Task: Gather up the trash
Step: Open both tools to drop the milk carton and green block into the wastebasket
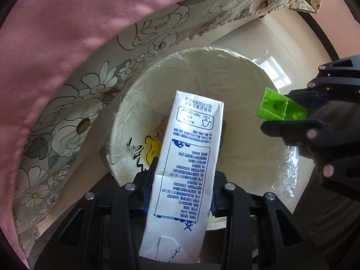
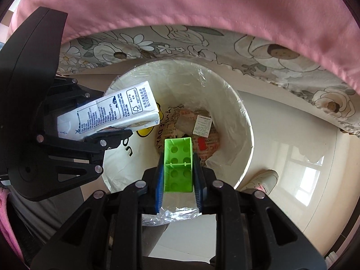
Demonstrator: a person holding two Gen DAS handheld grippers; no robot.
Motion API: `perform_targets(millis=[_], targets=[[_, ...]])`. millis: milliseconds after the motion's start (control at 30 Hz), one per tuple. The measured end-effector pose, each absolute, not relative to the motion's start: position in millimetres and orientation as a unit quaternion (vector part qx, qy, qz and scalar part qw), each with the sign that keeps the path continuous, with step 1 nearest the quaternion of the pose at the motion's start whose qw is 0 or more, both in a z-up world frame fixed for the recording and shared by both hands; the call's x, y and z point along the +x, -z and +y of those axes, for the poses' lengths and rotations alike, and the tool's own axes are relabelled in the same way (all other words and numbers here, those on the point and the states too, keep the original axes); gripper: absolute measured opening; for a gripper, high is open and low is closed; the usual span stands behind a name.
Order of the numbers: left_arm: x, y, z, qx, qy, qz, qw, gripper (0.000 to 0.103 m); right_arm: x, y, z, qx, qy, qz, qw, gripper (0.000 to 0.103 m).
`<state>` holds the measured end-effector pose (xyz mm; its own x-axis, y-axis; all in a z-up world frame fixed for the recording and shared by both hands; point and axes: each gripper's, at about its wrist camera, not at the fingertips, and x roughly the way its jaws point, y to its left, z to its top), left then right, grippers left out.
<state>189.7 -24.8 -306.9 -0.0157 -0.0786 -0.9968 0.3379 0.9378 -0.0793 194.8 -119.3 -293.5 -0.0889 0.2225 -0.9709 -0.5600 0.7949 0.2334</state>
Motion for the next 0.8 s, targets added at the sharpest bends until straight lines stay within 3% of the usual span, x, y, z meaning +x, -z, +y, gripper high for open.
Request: perform_targets(millis=[367, 433, 500, 800], targets=[[196.7, 343.0, -18.7, 0.055, 0.137, 0.72, 0.678, 0.041, 200.9, 338.2, -118.9, -0.124, -0.274, 0.713, 0.633, 0.024], [197.6, 344.0, -17.5, 0.055, 0.133, 0.72, 0.679, 0.054, 201.4, 345.3, -117.8, -0.133, -0.268, 0.717, 0.63, 0.028], [196.9, 345.2, -17.3, 0.056, 0.133, 0.719, 0.68, 0.054, 201.6, 348.3, -117.1, -0.142, -0.265, 0.715, 0.631, 0.033], [186.8, 336.4, -21.8, 0.062, 0.135, 0.708, 0.69, 0.054, 198.0, 327.0, -116.6, -0.155, -0.266, 0.694, 0.651, 0.037]])
